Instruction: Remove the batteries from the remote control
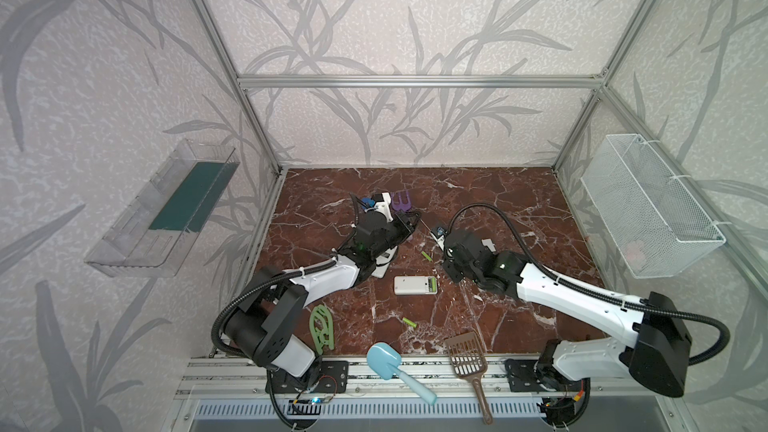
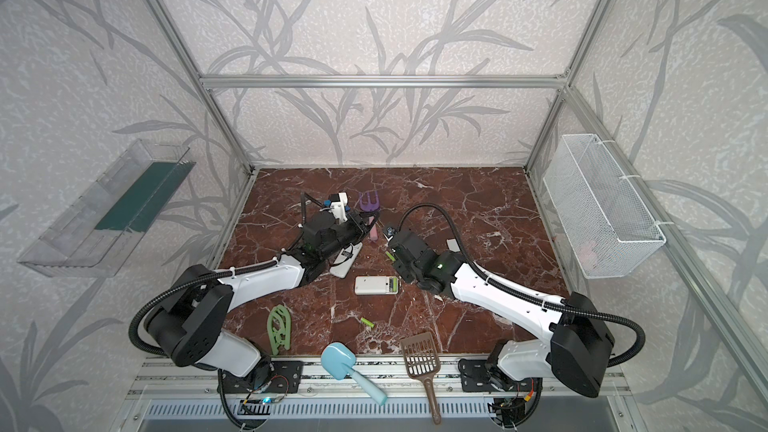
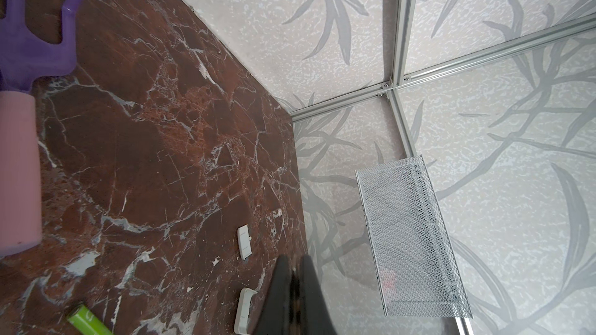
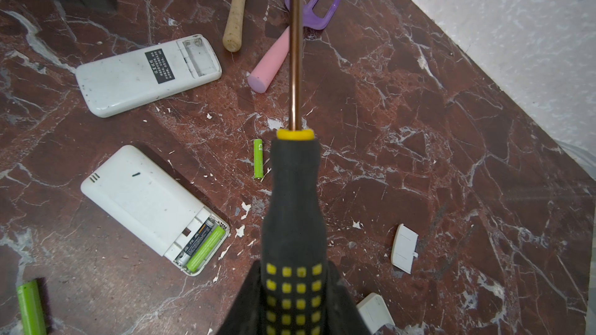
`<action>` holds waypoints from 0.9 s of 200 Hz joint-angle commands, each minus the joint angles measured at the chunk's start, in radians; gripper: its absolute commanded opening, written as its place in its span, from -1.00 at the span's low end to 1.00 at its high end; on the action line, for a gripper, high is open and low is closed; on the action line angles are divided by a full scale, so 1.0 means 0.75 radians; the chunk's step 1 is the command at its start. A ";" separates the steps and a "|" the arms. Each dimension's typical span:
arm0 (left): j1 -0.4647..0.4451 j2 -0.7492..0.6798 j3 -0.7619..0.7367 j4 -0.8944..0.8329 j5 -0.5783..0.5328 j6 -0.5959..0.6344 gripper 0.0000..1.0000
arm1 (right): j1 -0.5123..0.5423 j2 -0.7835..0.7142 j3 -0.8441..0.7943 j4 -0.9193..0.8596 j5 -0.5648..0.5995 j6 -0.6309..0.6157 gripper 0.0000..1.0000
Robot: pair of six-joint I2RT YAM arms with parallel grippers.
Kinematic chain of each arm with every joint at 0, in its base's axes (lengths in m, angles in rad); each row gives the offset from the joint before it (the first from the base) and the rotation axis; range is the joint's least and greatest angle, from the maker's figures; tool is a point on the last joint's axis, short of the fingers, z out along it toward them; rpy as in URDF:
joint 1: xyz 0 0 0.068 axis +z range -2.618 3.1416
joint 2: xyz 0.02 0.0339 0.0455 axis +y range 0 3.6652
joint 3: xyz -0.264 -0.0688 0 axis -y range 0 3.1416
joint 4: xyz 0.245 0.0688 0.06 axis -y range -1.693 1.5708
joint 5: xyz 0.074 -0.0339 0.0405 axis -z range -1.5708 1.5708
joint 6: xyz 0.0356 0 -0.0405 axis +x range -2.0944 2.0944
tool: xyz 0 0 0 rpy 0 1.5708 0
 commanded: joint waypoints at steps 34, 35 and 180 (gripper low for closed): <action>0.007 -0.038 -0.040 0.148 -0.020 -0.032 -1.00 | -0.016 -0.099 -0.091 0.285 -0.142 -0.101 -0.51; 0.009 -0.039 -0.042 0.149 -0.019 -0.032 -1.00 | -0.018 -0.103 -0.095 0.293 -0.151 -0.106 -0.49; 0.071 -0.118 -0.044 0.306 0.116 -0.198 -1.00 | -0.468 -0.588 -0.737 1.189 -1.070 -0.336 0.29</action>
